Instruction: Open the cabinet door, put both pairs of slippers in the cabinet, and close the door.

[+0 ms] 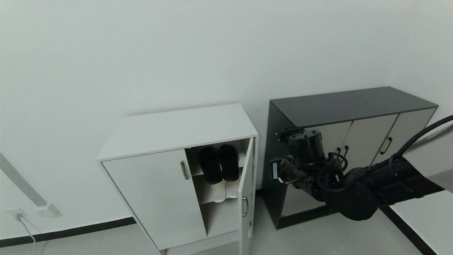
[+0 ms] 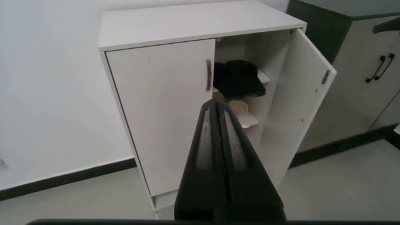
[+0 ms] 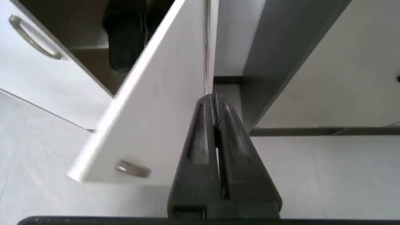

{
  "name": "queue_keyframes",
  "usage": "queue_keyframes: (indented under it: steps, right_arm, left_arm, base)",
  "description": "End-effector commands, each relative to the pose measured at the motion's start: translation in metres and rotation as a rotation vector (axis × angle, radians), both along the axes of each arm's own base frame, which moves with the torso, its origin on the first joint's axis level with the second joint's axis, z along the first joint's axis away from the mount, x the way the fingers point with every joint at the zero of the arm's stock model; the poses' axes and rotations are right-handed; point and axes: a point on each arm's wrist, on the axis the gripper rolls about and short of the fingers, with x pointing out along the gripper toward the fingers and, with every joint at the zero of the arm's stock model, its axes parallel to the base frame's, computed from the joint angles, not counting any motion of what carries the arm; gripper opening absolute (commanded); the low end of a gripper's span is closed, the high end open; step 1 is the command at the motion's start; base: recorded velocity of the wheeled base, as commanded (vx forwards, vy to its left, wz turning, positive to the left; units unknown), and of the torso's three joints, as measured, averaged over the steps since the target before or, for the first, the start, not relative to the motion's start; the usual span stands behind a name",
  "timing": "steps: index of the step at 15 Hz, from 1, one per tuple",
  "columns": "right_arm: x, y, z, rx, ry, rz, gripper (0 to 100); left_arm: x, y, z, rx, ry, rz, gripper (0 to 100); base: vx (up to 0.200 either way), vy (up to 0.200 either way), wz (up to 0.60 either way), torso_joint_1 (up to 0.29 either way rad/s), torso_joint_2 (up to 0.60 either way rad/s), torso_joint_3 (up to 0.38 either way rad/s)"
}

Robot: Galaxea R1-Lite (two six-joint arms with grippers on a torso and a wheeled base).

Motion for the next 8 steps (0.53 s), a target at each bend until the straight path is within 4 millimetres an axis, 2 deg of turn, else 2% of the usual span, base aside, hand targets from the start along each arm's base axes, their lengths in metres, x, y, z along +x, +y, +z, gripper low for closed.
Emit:
queue_keyframes:
  steps: [1,6,8]
  right_arm:
    - [-0.0040,0.0028,-0.0003,-0.002,0.002,0.012,0]
    - [-0.0073,0.0038,-0.0019,0.008,0.006,0.043,0]
    - [-0.0085,0.0029,-0.0034,0.002,0.005,0.050,0]
  left_arm:
    - [0.0000,0.0000,-0.0001,0.000,0.000,0.000,0]
    - [0.0001,0.0000,0.0000,0.000,0.001,0.000,0]
    - [0.0000,0.0000,-0.0001,0.000,0.000,0.000,0]
  base:
    - [0.000,0.000,0.60,0.007,0.00,0.002]
    - [0.000,0.000,0.60,0.004,0.01,0.000]
    - [0.000,0.000,0.00,0.000,0.00,0.000]
